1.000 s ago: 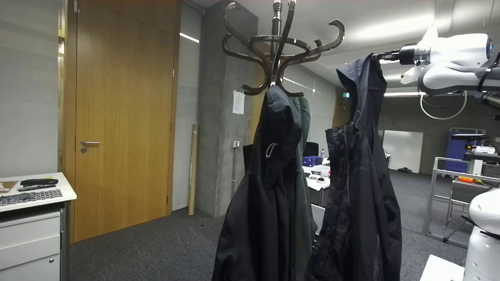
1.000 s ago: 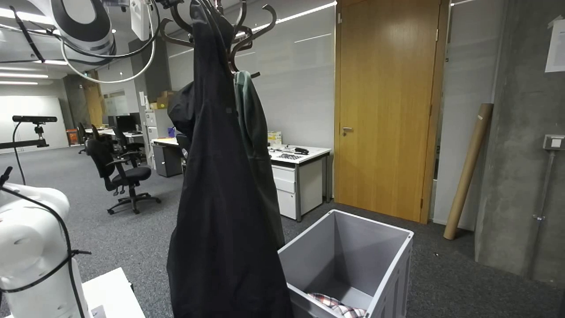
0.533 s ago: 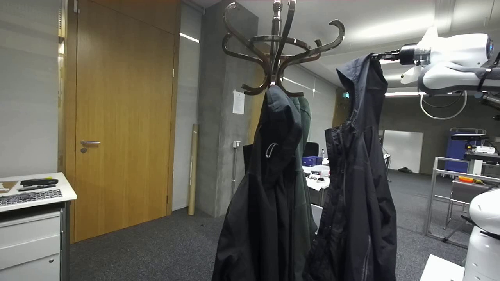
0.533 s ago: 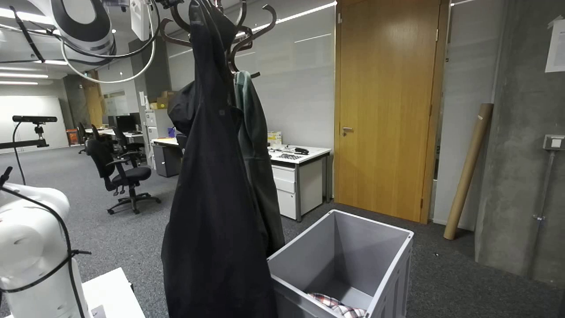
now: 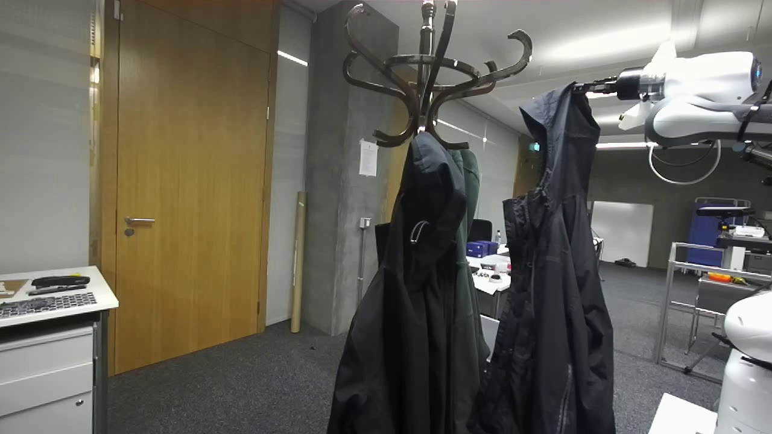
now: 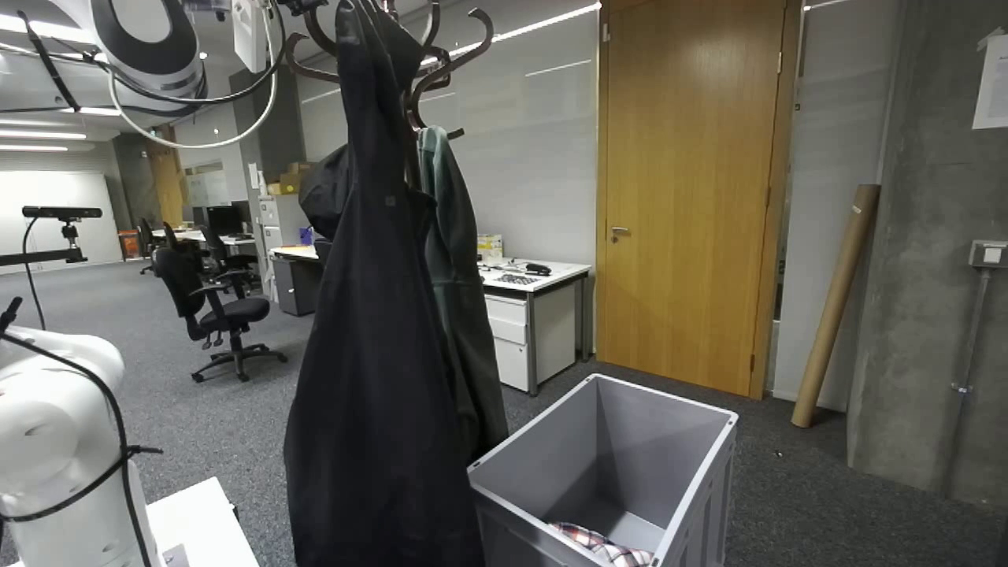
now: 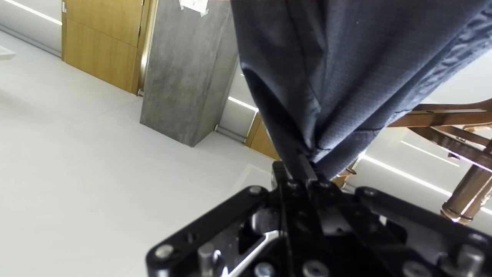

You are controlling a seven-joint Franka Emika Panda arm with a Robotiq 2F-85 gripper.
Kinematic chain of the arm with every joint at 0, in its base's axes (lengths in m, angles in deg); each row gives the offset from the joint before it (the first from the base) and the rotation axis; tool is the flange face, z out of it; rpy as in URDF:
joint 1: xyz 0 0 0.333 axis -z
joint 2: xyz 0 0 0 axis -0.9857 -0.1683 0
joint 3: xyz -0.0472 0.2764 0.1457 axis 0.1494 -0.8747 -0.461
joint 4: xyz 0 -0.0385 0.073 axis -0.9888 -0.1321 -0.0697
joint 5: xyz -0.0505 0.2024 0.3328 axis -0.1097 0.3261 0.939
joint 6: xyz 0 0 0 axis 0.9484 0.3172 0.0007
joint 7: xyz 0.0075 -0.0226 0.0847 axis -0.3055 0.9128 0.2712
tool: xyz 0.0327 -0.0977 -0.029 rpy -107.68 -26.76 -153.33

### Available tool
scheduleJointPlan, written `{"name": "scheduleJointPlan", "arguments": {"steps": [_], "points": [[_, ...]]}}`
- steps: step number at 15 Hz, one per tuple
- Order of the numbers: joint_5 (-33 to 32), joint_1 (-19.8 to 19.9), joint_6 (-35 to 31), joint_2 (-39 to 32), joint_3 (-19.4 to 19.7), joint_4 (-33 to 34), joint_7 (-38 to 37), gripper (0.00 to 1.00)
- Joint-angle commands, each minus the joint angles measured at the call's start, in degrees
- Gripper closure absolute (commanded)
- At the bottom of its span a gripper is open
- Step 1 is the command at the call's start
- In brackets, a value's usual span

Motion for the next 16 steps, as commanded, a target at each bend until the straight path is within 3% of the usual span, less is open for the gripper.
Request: {"name": "scheduleJointPlan", "arguments": {"steps": [1, 4, 8, 16], "points": [[-0.8, -0.3, 0.1, -0.1, 0.3, 0.2, -0.5, 1.00], [-0.6, 5.3, -1.8, -2.3, -1.6, 0.3, -3.0, 1.00], [-0.1, 15.6, -6.3, -7.1, -5.1, 3.1, -7.1, 1.00], [4.6, 36.2, -14.1, -13.4, -16.0, 10.4, -12.4, 1.00]]}}
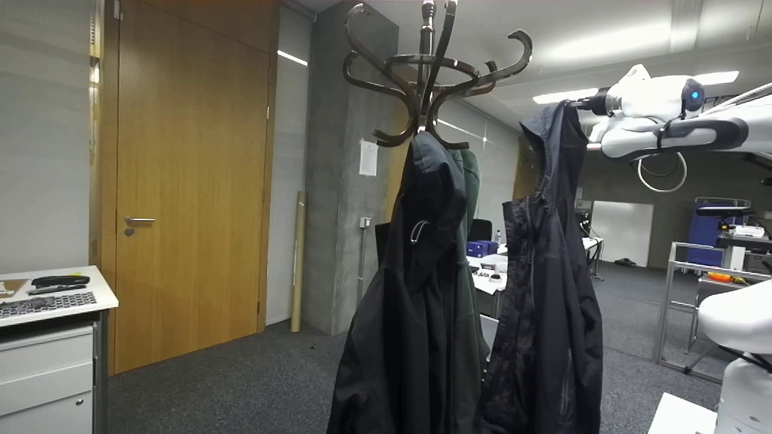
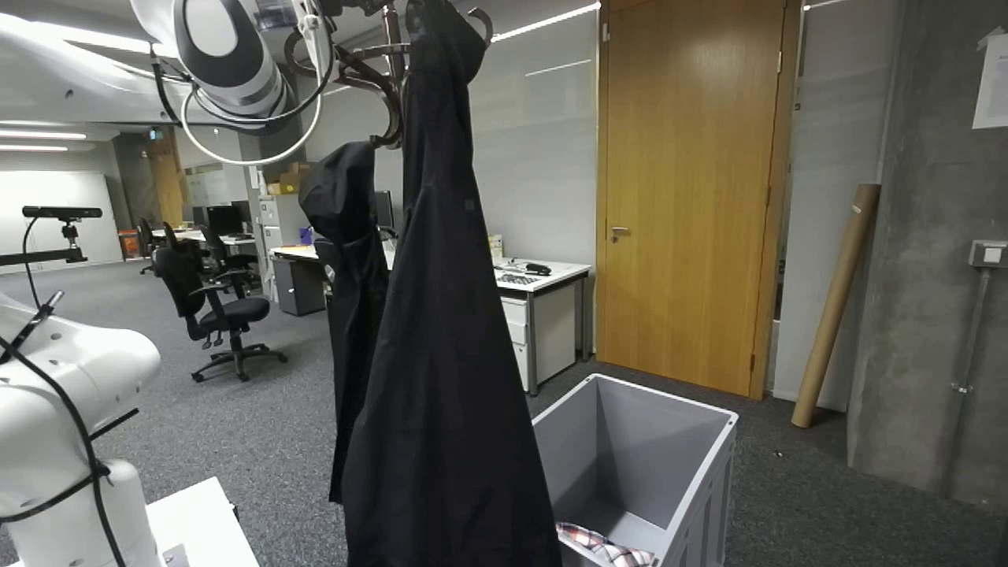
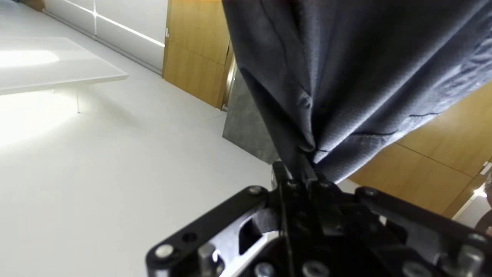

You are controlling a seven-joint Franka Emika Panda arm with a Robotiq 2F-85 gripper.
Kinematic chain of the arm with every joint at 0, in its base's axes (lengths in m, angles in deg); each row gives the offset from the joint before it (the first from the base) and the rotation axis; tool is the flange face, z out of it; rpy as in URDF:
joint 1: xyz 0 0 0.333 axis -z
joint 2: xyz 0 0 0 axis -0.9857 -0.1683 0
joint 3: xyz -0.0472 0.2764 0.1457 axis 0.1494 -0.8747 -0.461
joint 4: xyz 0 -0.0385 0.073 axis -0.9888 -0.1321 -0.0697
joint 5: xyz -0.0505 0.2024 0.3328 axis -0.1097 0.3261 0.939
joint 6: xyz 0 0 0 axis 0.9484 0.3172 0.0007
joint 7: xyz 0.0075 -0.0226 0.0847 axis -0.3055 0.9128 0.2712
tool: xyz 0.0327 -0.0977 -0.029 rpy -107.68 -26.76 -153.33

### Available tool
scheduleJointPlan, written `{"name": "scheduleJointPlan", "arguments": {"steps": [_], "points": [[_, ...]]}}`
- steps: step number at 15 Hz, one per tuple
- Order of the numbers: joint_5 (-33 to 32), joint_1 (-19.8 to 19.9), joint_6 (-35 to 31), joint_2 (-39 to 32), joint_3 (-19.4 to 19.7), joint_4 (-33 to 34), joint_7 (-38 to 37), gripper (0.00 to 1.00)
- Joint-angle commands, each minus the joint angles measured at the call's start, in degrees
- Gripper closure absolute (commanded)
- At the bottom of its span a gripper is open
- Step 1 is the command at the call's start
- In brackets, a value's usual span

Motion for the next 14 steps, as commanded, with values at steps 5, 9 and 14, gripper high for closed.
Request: {"name": "scheduleJointPlan", "arguments": {"steps": [5, 9, 14], "points": [[7.6, 18.0, -5.7, -6.5, -10.6, 14.1, -3.0, 1.00], [10.4, 27.6, -6.3, -8.6, -16.6, 21.2, -5.1, 1.00], [14.4, 41.7, -7.6, -10.9, -25.7, 32.1, -8.9, 1.00]]}}
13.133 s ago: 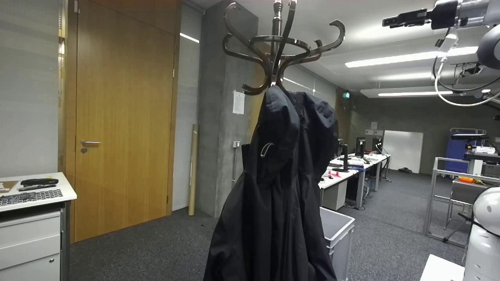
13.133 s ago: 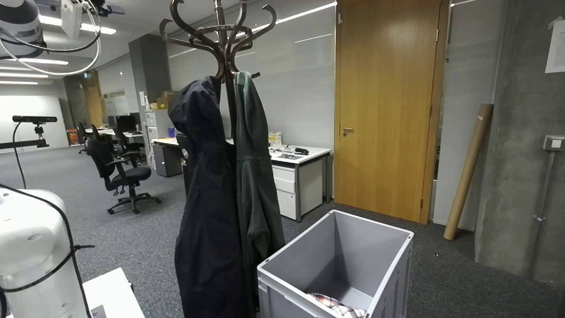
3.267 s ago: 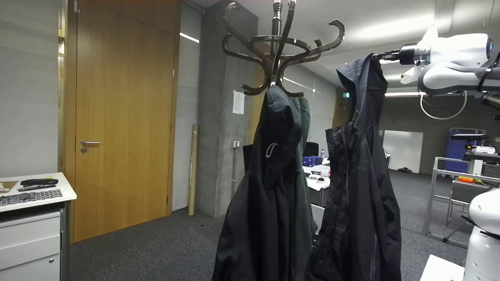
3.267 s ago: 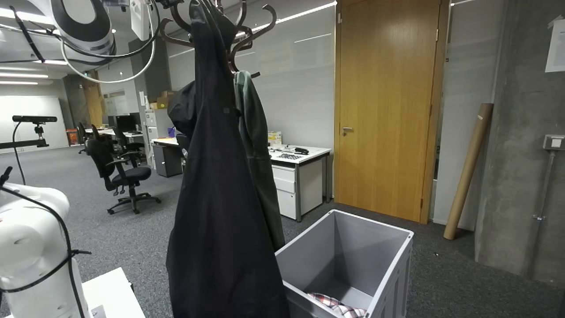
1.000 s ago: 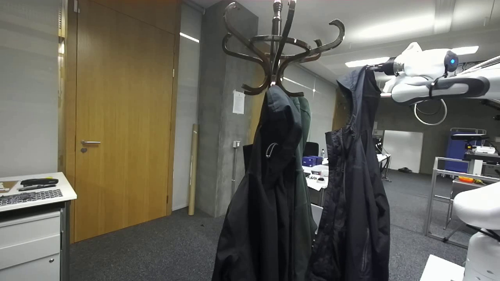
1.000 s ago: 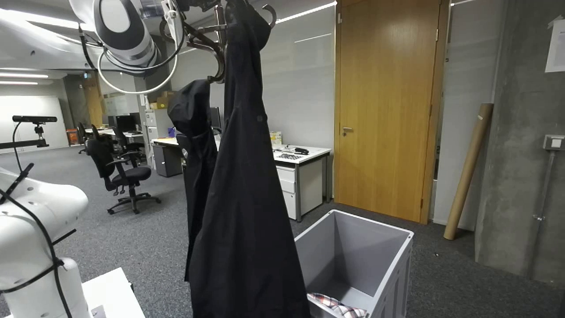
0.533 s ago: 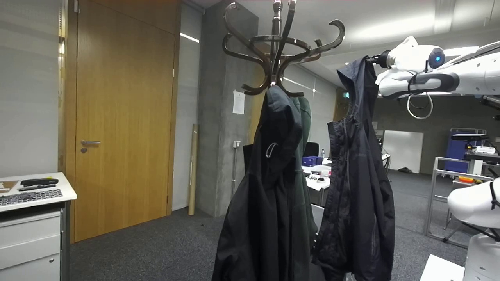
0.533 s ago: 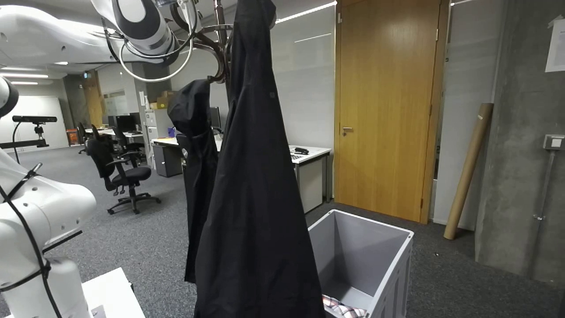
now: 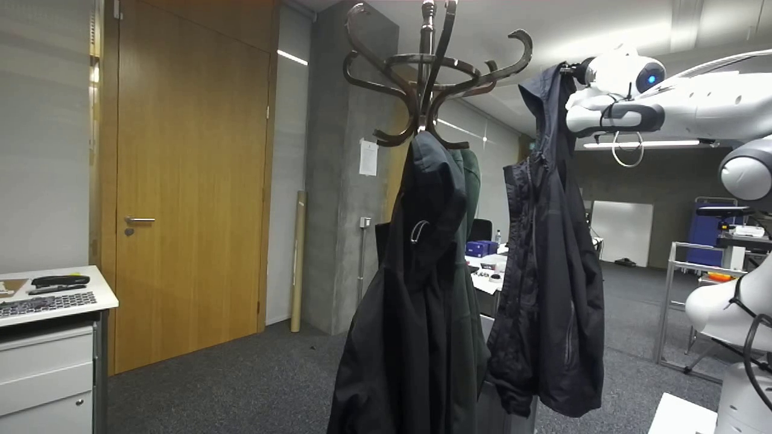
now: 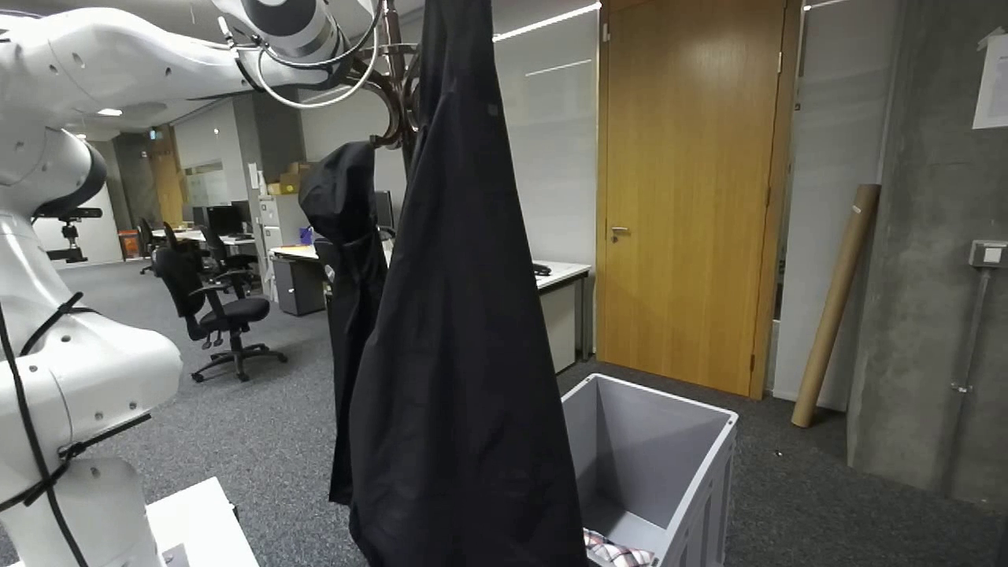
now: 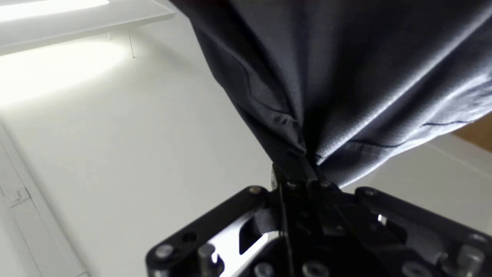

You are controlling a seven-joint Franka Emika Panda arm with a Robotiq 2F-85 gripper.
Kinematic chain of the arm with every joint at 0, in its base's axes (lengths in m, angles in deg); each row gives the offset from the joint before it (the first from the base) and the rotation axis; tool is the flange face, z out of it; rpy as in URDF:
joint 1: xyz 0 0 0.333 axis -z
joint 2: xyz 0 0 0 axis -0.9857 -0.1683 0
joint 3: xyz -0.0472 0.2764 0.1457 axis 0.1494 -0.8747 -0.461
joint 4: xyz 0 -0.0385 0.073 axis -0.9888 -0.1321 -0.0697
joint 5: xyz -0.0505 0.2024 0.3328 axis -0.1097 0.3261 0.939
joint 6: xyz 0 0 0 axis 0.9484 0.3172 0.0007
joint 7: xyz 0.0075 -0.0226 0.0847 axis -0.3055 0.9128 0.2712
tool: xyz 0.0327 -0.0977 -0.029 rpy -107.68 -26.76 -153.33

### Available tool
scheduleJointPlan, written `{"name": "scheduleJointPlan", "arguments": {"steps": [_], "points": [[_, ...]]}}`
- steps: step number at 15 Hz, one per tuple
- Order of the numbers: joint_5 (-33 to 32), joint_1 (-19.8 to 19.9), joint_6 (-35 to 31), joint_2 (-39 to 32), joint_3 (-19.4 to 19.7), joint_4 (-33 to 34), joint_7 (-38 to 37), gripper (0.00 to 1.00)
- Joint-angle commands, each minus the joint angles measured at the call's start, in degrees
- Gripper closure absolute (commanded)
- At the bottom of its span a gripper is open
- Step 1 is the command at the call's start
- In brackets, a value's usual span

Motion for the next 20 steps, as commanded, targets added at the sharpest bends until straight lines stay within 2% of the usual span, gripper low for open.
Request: {"name": "scheduleJointPlan", "arguments": {"steps": [1, 5, 11, 16, 20], "points": [[3.2, 11.8, -4.1, -4.2, -7.3, 12.1, -2.7, 1.00], [6.0, 24.9, -3.8, -4.6, -15.7, 20.3, -7.2, 1.00], [9.7, 40.0, -2.8, -4.7, -27.3, 28.4, -9.9, 1.00], [11.2, 48.0, -2.1, -4.4, -33.0, 32.5, -11.3, 1.00], [10.6, 50.8, -1.6, -5.3, -36.3, 33.9, -10.9, 1.00]]}}
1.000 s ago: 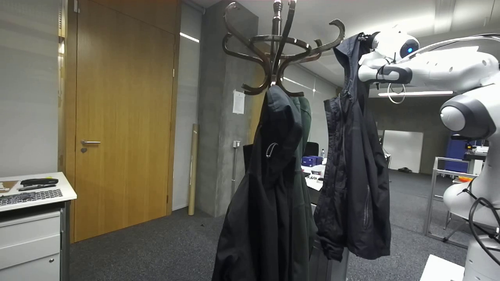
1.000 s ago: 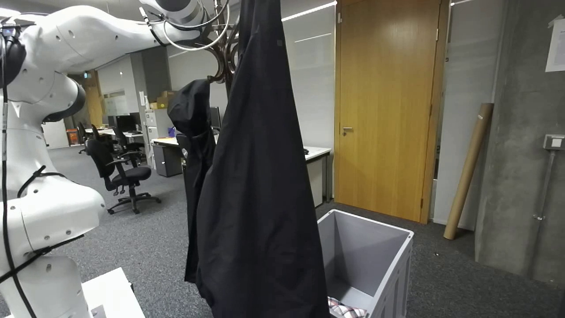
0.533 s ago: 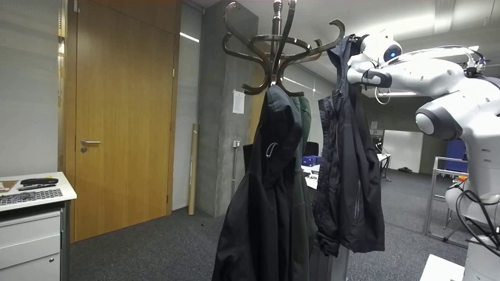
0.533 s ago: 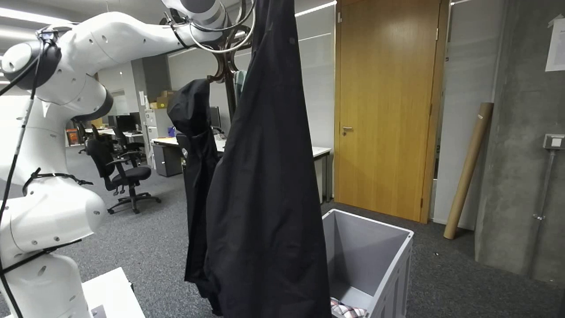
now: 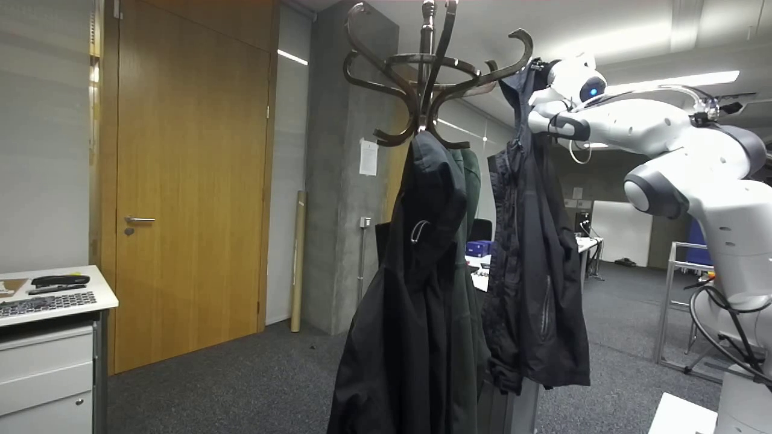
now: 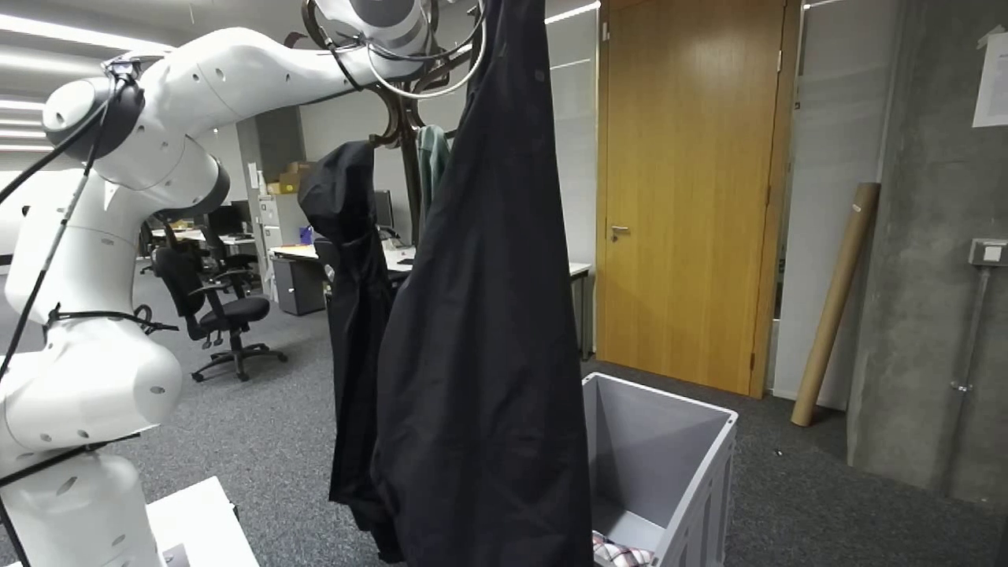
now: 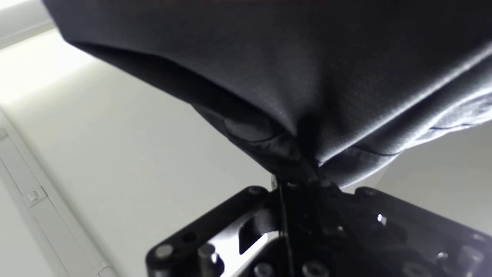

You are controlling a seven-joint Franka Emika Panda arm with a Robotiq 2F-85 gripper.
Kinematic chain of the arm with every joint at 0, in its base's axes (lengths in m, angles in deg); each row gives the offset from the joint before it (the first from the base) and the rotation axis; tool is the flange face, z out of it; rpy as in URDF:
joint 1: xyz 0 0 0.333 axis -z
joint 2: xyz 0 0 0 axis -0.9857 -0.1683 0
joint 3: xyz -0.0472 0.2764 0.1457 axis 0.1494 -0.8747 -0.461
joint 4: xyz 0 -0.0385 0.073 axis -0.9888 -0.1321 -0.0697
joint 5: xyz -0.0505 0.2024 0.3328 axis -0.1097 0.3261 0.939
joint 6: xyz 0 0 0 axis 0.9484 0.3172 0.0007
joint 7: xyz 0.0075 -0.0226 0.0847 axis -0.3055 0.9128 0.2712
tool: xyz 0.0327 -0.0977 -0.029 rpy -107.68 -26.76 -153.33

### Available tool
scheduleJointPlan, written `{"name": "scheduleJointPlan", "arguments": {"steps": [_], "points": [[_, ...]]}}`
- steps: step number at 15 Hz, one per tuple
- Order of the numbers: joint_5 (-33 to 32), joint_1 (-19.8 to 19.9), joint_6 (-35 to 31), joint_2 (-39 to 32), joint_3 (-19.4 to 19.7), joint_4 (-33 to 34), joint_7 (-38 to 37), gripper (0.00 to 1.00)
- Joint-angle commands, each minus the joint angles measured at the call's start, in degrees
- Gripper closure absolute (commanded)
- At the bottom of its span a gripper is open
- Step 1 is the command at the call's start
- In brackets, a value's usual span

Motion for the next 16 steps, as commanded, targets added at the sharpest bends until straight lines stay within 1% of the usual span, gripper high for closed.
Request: {"name": "scheduleJointPlan", "arguments": {"steps": [1, 3, 5, 6, 11, 16], "points": [[0.1, 4.8, -0.2, -2.3, -3.1, 6.2, -0.4, 1.00], [0.3, 5.2, 0.9, -1.9, -3.3, 5.8, -0.2, 1.00], [-0.1, 4.4, 2.0, -2.1, -3.3, 4.7, 0.2, 1.00], [0.3, 6.0, 1.1, -1.1, -4.9, 3.8, -0.5, 1.00], [-0.9, 3.6, 3.6, -1.8, -7.2, -0.2, 0.6, 1.00], [-2.4, 1.3, 6.5, -3.5, -8.9, -2.7, 1.6, 1.00]]}}
